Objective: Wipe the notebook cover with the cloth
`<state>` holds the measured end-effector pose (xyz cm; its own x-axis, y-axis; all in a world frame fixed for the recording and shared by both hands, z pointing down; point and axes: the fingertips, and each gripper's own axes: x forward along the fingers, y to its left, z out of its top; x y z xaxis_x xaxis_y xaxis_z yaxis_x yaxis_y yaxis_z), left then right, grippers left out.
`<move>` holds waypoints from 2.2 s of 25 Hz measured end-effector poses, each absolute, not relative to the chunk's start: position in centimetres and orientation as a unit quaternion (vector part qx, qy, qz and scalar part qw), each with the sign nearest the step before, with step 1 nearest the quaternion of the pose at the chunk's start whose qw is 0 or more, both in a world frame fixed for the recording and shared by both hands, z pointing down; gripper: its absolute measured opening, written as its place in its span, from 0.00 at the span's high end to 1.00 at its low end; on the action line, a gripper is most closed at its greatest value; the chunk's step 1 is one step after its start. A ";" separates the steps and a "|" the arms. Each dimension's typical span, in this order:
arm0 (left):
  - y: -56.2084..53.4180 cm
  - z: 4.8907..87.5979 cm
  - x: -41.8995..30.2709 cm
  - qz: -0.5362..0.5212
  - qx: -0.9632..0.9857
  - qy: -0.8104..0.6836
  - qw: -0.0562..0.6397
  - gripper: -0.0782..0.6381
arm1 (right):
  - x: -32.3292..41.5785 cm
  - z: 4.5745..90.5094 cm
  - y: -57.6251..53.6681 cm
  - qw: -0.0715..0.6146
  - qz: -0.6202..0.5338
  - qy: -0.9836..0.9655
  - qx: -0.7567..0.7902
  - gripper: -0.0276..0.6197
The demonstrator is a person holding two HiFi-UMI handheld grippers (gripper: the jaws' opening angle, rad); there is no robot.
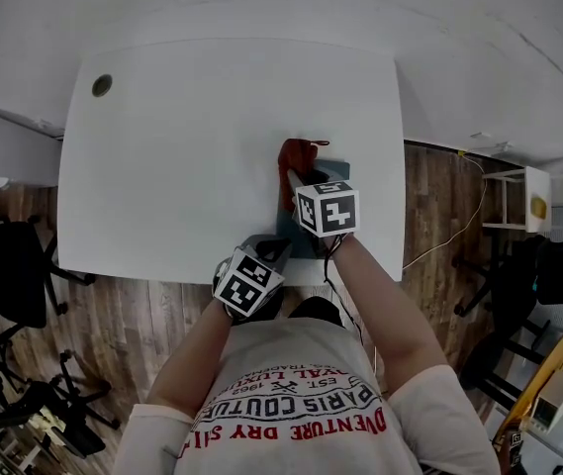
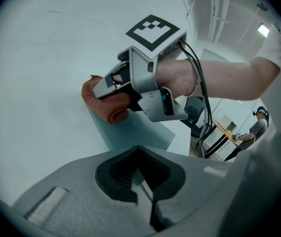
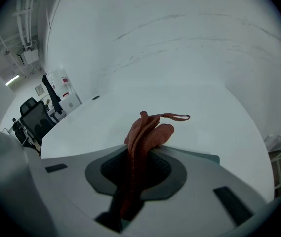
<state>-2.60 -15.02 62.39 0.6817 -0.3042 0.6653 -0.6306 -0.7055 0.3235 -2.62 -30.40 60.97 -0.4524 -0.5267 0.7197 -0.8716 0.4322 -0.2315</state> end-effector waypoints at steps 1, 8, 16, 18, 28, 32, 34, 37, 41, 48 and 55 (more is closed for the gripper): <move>-15.1 62.2 -2.5 0.294 0.874 -0.267 0.279 0.88 | -2.3 61.0 -30.4 0.285 0.303 -0.796 0.440 0.84; -15.3 62.0 -2.6 0.289 0.875 -0.273 0.277 0.88 | 1.2 61.2 -30.3 0.275 0.318 -0.782 0.460 0.83; -15.0 62.0 -2.6 0.287 0.872 -0.272 0.288 0.88 | 5.3 61.2 -29.6 0.257 0.329 -0.770 0.482 0.83; -15.2 62.0 -2.5 0.285 0.870 -0.277 0.292 0.88 | 6.2 61.3 -29.7 0.254 0.331 -0.767 0.488 0.83; -15.0 62.1 -2.4 0.278 0.864 -0.296 0.299 0.88 | 11.2 61.4 -28.8 0.277 0.324 -0.747 0.510 0.84; -15.0 62.2 -2.6 0.280 0.864 -0.302 0.289 0.88 | 12.6 60.6 -28.9 0.260 0.329 -0.735 0.532 0.84; -15.1 62.2 -2.6 0.280 0.864 -0.301 0.292 0.88 | 12.0 59.6 -28.8 0.246 0.328 -0.746 0.524 0.84; -15.1 62.1 -2.5 0.278 0.862 -0.295 0.303 0.88 | 10.1 57.9 -28.4 0.225 0.334 -0.764 0.505 0.84; -15.1 62.1 -2.4 0.277 0.865 -0.295 0.297 0.88 | 5.7 56.5 -26.8 0.199 0.370 -0.785 0.456 0.84; -15.0 61.7 -2.2 0.279 0.870 -0.313 0.261 0.88 | -1.8 57.9 -23.3 0.222 0.391 -0.812 0.373 0.84; -14.5 61.7 -3.0 0.265 0.862 -0.313 0.296 0.88 | -4.4 60.6 -22.9 0.247 0.412 -0.797 0.365 0.84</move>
<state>-2.98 -14.49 61.68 0.6626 -0.3831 0.6436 -0.6978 -0.6280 0.3447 -4.36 -22.90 60.64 -0.6105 -0.3788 0.6955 -0.7865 0.3934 -0.4761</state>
